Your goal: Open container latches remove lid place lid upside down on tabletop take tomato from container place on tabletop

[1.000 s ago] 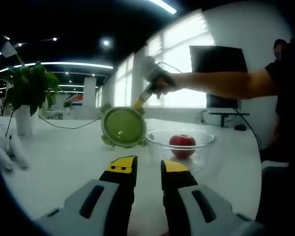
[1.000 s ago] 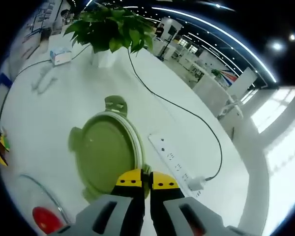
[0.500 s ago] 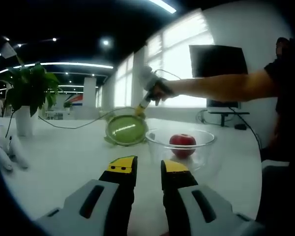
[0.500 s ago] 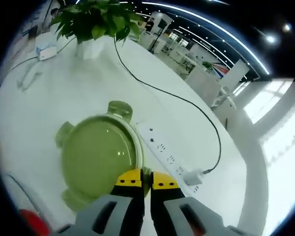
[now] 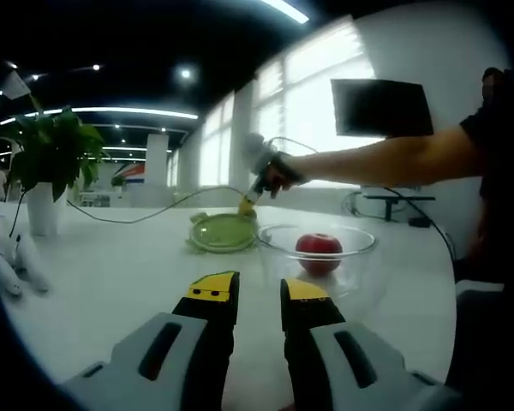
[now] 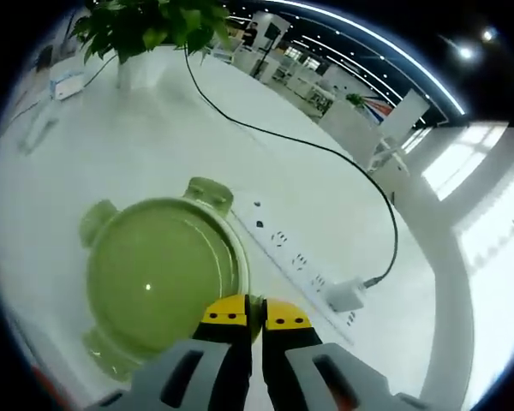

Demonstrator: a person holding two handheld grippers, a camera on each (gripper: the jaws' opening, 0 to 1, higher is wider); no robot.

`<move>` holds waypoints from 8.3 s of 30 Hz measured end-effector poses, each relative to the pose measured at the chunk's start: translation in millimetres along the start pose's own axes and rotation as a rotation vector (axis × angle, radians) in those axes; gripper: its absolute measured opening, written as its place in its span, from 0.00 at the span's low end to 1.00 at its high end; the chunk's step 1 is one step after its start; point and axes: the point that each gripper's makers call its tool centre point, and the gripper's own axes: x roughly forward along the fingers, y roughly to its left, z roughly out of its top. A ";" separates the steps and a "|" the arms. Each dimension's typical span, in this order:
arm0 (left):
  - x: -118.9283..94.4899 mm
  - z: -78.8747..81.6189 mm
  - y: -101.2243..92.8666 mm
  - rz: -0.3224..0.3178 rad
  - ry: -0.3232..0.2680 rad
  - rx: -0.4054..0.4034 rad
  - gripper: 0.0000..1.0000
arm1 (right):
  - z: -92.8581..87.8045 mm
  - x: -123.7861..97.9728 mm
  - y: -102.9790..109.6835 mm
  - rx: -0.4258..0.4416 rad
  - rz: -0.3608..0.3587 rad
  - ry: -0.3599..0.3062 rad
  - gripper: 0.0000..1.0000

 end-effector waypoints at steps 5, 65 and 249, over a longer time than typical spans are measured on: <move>0.3 -0.3 -0.3 -0.001 0.002 0.001 0.21 | -2.8 4.0 -0.2 -0.001 0.002 -0.002 0.00; -1.5 -0.3 -4.3 -0.009 0.001 0.018 0.20 | 2.6 -100.5 49.2 -0.005 0.193 -0.266 0.05; 123.4 -49.1 -82.4 -0.658 0.764 0.392 0.32 | -107.6 -152.8 205.8 -0.449 0.678 -0.181 0.43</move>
